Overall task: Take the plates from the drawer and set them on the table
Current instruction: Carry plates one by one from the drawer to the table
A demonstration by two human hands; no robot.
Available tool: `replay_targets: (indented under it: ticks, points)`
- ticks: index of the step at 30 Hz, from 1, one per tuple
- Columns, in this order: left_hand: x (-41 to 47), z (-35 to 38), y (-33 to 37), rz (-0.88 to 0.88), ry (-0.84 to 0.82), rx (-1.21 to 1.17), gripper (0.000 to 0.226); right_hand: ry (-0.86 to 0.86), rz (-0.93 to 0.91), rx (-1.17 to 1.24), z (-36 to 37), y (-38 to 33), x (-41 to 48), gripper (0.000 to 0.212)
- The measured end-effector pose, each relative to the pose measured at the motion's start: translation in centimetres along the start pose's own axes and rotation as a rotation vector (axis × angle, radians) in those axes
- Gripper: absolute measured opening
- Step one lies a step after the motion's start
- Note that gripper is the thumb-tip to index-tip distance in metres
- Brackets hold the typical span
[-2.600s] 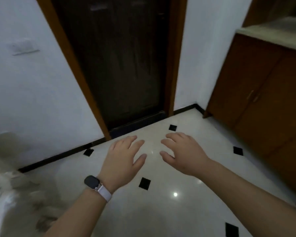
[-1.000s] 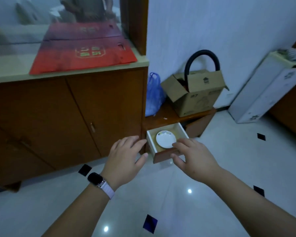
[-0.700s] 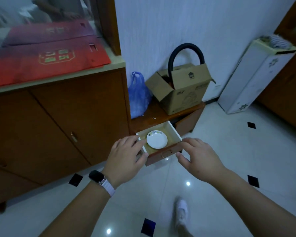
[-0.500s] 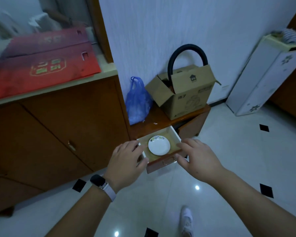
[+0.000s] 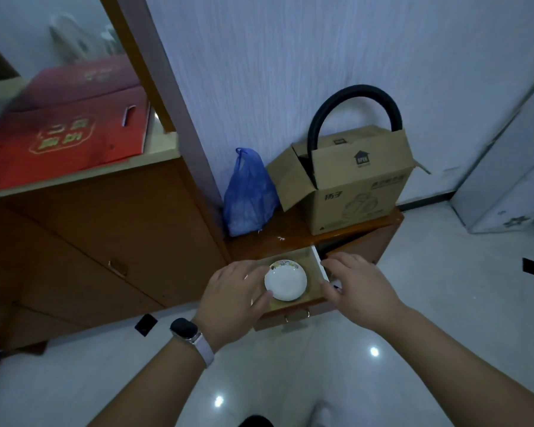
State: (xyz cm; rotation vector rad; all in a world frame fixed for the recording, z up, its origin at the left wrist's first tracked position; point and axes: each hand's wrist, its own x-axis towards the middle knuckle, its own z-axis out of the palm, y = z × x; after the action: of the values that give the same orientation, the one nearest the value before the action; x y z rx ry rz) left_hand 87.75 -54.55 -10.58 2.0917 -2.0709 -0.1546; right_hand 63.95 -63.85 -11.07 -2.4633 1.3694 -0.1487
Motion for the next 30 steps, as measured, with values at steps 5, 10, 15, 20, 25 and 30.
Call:
replay_targets:
  ticks: [5,10,15,20,25,30]
  points:
    - [2.4,1.5,-0.7,-0.04,-0.014,0.012,0.042,-0.042,-0.009,0.027,0.6,2.0,3.2,0.054]
    - [4.4,2.8,-2.3,-0.043,-0.056,0.029,0.047,-0.02,0.02,0.08,1.6,3.4,4.9,0.037]
    - [6.6,3.5,-4.1,-0.017,-0.072,0.059,0.052,-0.029,0.07,0.052,1.8,4.4,6.7,0.053]
    - [8.8,5.4,-7.1,-0.002,-0.054,0.074,0.047,-0.058,0.04,-0.021,3.5,3.5,9.7,0.06]
    - [10.0,8.8,-9.6,-0.033,-0.12,0.037,0.047,-0.138,0.028,-0.03,7.0,2.7,12.2,0.063]
    - [11.4,14.0,-10.7,-0.077,-0.154,-0.016,0.045,-0.183,-0.022,-0.04,11.5,4.6,15.1,0.046]
